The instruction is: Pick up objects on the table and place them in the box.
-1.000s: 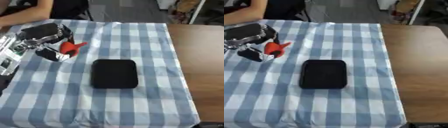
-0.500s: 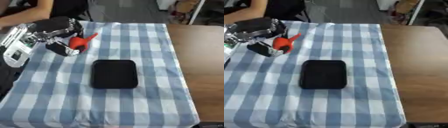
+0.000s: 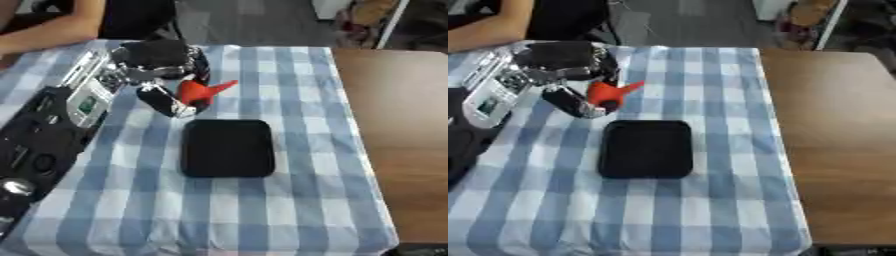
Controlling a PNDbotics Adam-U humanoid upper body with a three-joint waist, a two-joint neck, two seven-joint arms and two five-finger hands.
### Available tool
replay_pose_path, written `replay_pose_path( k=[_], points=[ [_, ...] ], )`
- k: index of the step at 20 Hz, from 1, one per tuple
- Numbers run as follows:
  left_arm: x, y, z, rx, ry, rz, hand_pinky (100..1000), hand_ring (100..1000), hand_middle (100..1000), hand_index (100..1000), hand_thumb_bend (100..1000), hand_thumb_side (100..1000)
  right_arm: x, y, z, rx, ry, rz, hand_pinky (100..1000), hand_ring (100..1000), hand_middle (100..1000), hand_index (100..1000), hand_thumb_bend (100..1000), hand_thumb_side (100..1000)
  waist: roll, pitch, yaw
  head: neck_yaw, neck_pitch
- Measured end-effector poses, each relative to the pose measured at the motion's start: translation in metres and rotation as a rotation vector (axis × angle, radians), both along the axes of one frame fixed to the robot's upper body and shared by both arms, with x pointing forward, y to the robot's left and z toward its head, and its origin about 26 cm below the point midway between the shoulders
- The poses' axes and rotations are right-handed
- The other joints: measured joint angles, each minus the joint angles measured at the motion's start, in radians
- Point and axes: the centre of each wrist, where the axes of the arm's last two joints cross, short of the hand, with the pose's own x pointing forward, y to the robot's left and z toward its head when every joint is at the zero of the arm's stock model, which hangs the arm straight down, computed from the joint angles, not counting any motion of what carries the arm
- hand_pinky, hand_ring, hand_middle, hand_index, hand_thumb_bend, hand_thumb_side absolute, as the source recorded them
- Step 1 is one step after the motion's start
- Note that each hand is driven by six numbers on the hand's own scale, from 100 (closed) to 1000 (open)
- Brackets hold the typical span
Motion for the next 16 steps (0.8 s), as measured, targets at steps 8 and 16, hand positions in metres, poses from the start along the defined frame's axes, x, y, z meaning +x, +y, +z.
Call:
replay_pose_path(
  k=[8, 16],
  points=[
    [0.004, -0.016, -0.016, 0.024, 0.003, -0.046, 100, 143, 345, 440, 100, 281, 0.0, 0.001, 0.0, -0.002, 0.003, 0.004, 584, 781, 825, 870, 100, 400, -0.002, 0.0, -0.001, 0.002, 0.0],
    [0.006, -0.024, -0.027, 0.022, 0.02, -0.06, 100, 143, 345, 443, 100, 280, 0.0, 0.001, 0.0, -0.001, 0.003, 0.01, 584, 781, 824, 870, 100, 403, -0.006, 0.002, -0.004, 0.009, 0.0]
  ],
)
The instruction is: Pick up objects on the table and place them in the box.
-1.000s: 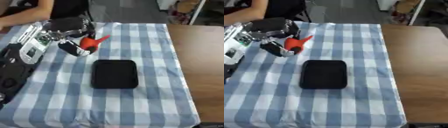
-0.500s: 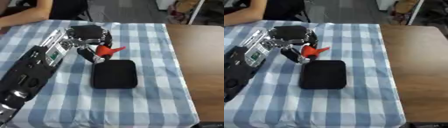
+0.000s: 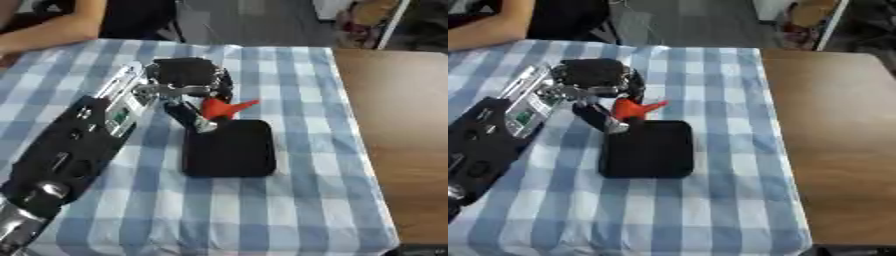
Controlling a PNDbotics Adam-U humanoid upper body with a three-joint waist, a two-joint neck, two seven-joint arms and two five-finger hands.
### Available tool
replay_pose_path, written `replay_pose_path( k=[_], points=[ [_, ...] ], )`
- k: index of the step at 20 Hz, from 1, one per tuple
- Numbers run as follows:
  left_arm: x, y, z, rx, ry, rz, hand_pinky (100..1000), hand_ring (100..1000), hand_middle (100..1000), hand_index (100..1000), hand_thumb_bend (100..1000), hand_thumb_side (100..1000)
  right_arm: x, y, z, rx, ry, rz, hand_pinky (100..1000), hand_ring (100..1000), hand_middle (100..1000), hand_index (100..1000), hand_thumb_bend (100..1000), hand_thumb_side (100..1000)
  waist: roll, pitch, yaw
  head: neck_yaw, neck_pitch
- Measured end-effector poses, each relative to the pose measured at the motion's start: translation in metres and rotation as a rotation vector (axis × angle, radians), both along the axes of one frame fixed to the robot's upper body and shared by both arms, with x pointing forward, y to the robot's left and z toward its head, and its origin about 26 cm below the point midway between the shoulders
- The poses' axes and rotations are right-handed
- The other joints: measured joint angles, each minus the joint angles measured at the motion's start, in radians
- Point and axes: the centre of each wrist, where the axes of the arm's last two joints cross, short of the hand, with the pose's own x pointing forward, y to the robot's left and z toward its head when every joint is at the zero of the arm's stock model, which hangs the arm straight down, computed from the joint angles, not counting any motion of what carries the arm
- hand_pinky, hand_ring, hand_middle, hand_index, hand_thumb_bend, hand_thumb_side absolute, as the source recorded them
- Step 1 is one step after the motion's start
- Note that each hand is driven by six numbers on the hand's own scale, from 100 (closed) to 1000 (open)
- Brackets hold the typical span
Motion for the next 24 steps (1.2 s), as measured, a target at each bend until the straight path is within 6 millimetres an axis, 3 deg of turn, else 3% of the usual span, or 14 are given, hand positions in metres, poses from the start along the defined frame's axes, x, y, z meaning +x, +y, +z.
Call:
replay_pose_path(
  k=[9, 12, 13, 14, 16, 19, 24],
  points=[
    [0.004, -0.004, -0.017, 0.043, -0.003, -0.007, 100, 159, 358, 463, 100, 248, 0.0, 0.0, 0.0, 0.0, 0.0, 0.005, 583, 781, 824, 871, 100, 406, -0.004, 0.004, -0.006, 0.013, 0.0],
    [0.005, -0.005, -0.02, 0.057, -0.013, -0.016, 100, 278, 420, 522, 100, 197, 0.0, 0.0, 0.0, 0.0, 0.0, 0.006, 583, 781, 824, 870, 100, 405, -0.004, 0.004, -0.006, 0.013, 0.0],
    [0.005, -0.005, -0.021, 0.063, -0.015, -0.021, 202, 330, 451, 550, 100, 186, 0.0, 0.0, 0.0, 0.0, 0.0, 0.006, 583, 781, 824, 870, 100, 405, -0.004, 0.004, -0.006, 0.013, 0.0],
    [0.004, -0.006, -0.021, 0.067, -0.019, -0.024, 374, 414, 504, 602, 100, 175, 0.0, 0.0, 0.0, 0.001, 0.0, 0.006, 583, 781, 824, 871, 100, 405, -0.004, 0.004, -0.006, 0.013, 0.0],
    [0.004, -0.007, -0.022, 0.076, -0.024, -0.03, 491, 514, 579, 652, 139, 211, 0.0, 0.0, 0.0, 0.001, 0.0, 0.006, 584, 781, 824, 871, 100, 405, -0.004, 0.004, -0.006, 0.013, 0.0],
    [0.004, -0.007, -0.022, 0.082, -0.031, -0.034, 579, 614, 659, 715, 214, 325, 0.0, 0.0, 0.0, 0.001, 0.0, 0.007, 584, 781, 824, 871, 100, 404, -0.004, 0.004, -0.005, 0.013, 0.0],
    [0.002, -0.006, -0.024, 0.091, -0.039, -0.039, 646, 685, 705, 741, 255, 381, 0.0, 0.001, -0.001, 0.006, 0.0, 0.007, 584, 781, 824, 871, 100, 405, -0.004, 0.004, -0.005, 0.013, 0.0]
  ],
)
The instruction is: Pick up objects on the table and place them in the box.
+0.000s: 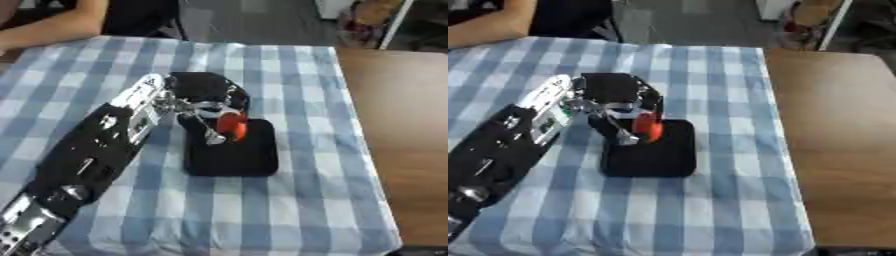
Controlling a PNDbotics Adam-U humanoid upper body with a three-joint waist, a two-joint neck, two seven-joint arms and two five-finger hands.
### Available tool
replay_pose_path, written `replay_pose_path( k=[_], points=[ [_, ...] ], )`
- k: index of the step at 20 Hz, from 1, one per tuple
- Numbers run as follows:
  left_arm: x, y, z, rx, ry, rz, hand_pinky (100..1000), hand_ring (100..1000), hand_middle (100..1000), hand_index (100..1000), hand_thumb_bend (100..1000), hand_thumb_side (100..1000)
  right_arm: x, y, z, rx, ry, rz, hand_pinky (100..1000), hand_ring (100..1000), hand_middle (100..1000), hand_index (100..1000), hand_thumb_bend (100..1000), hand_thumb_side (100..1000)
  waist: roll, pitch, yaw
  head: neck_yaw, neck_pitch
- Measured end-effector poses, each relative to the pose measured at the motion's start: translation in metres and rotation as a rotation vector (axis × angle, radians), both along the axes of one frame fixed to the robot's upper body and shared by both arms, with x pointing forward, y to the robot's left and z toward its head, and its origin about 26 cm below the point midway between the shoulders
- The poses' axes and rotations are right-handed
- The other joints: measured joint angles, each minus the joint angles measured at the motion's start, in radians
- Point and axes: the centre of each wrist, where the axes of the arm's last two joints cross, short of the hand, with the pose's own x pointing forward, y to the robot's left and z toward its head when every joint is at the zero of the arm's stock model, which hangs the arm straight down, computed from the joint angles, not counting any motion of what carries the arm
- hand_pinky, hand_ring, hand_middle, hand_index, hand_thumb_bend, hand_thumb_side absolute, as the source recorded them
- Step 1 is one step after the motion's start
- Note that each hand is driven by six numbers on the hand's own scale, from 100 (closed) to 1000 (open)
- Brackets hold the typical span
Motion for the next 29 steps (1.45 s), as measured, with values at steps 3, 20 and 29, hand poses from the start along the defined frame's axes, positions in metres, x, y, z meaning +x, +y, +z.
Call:
replay_pose_path(
  k=[3, 20, 29],
  points=[
    [-0.001, 0.002, -0.004, 0.026, -0.008, 0.003, 669, 709, 724, 753, 259, 391, 0.0, 0.0, 0.0, 0.003, 0.0, 0.0, 584, 781, 824, 871, 100, 406, 0.0, 0.0, 0.0, 0.0, 0.0],
    [0.001, 0.013, -0.016, 0.068, -0.022, 0.006, 669, 686, 724, 754, 100, 400, 0.0, 0.0, 0.0, 0.003, 0.0, 0.0, 585, 781, 824, 871, 100, 404, 0.0, 0.0, 0.003, 0.0, 0.0],
    [0.002, 0.04, -0.015, -0.426, 0.069, 0.332, 665, 622, 751, 739, 100, 596, 0.0, 0.0, 0.0, 0.003, 0.0, 0.0, 584, 781, 824, 871, 100, 404, -0.003, 0.0, 0.01, -0.001, 0.0]
  ],
)
